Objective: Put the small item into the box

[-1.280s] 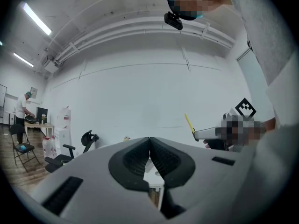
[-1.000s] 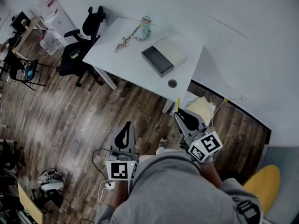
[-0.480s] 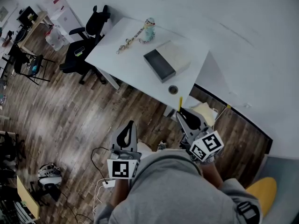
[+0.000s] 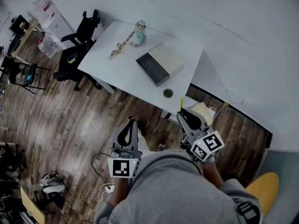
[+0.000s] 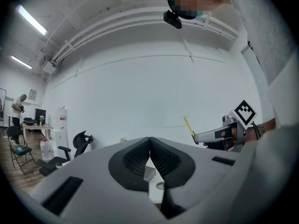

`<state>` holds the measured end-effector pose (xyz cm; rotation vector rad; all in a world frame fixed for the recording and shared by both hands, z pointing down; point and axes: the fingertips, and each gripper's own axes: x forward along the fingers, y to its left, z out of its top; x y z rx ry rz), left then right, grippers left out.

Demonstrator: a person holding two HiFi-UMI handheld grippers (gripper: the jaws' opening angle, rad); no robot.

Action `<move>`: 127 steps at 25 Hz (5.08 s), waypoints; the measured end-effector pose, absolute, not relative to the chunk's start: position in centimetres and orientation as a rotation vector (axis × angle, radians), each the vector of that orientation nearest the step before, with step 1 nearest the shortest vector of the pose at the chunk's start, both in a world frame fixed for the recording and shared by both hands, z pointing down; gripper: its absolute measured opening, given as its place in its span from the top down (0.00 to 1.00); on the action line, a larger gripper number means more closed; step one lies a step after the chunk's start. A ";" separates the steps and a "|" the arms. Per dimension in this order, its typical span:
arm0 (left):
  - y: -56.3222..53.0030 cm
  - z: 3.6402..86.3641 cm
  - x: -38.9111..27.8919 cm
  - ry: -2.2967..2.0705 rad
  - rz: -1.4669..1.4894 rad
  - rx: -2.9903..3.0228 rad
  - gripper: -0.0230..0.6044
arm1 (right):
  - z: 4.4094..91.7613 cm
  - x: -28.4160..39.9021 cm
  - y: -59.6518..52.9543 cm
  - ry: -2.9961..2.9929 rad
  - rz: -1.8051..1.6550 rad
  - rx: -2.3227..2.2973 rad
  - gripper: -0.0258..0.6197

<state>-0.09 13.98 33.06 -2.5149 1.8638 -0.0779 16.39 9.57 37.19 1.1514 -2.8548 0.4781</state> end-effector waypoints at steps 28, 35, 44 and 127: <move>-6.5 34.0 -5.2 1.448 -0.056 -2.859 0.91 | 38.1 11.1 -3.9 -2.577 0.496 1.596 0.82; -10.5 34.1 -6.4 1.294 -0.080 -2.919 0.91 | 37.8 8.9 -7.0 -2.511 0.501 1.694 0.82; -14.2 35.1 -7.9 1.155 -0.089 -2.992 0.91 | 39.6 6.8 -10.1 -2.410 0.539 1.792 0.82; -27.0 49.9 -6.4 1.534 -0.434 -3.083 0.91 | 71.5 2.1 -22.9 -1.827 0.987 0.862 0.82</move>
